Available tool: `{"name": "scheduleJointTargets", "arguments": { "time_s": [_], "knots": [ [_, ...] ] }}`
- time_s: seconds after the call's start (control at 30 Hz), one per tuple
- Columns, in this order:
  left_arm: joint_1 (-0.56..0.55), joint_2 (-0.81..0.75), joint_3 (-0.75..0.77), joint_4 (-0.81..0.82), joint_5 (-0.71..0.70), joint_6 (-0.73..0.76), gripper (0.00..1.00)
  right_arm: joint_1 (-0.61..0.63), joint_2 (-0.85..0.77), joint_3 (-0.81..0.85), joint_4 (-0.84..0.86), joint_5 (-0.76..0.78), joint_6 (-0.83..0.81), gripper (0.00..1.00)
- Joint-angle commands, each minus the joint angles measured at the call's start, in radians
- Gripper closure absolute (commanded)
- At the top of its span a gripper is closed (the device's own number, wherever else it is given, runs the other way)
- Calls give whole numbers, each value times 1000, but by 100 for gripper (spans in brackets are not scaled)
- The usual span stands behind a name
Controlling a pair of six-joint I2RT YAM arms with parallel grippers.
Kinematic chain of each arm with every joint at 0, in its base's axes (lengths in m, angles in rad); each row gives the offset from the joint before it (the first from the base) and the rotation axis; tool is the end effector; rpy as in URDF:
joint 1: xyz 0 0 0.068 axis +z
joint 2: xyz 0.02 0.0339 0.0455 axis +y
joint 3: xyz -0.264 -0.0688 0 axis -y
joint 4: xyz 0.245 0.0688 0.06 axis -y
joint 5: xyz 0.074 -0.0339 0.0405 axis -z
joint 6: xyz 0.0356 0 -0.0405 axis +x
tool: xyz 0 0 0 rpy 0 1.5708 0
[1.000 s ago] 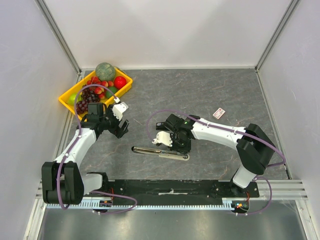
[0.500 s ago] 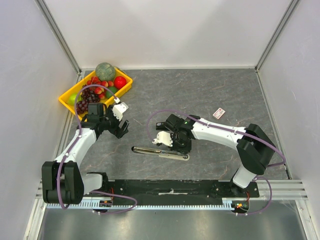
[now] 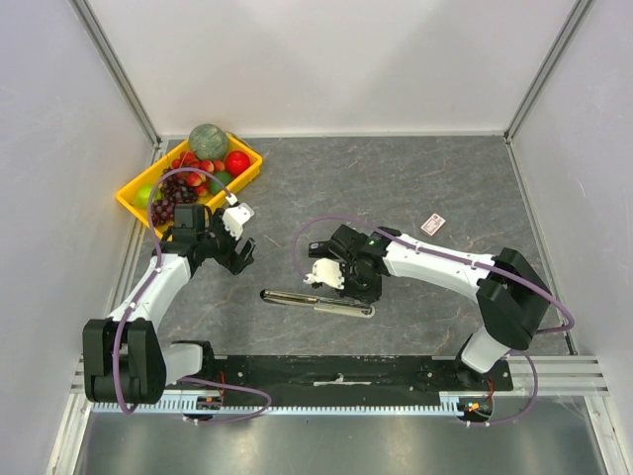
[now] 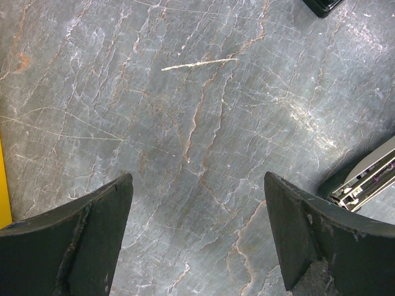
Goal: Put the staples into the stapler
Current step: Install the staple into the stapler.
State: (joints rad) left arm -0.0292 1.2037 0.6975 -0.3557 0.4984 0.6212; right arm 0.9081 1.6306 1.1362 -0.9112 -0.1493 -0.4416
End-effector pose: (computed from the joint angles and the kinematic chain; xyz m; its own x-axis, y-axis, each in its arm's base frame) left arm 0.2365 -0.0239 0.2137 -0.4210 0.5237 -0.7406 0.7154 0.6937 0.0838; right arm 0.1791 0.2381 0.2059 -0.2090 -0.9548 -0.2114 -0.9778 0.2003 0.0624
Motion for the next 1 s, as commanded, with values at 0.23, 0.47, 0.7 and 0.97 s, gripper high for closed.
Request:
{"name": "scheduleJointTargets", "arguments": {
  "time_s": [0.23, 0.47, 0.7, 0.97],
  "knots": [
    [6, 2, -3, 41, -3, -31, 8, 8, -11, 34, -55, 14, -11, 100],
    [6, 3, -4, 43, -3, -29, 8, 20, 9, 43, -63, -4, -9, 100],
    [6, 5, -7, 44, -3, -29, 8, 28, 28, 50, -58, 8, -5, 100],
    [6, 5, -7, 46, -1, -29, 8, 26, 26, 50, -43, 22, 6, 100]
  ]
}}
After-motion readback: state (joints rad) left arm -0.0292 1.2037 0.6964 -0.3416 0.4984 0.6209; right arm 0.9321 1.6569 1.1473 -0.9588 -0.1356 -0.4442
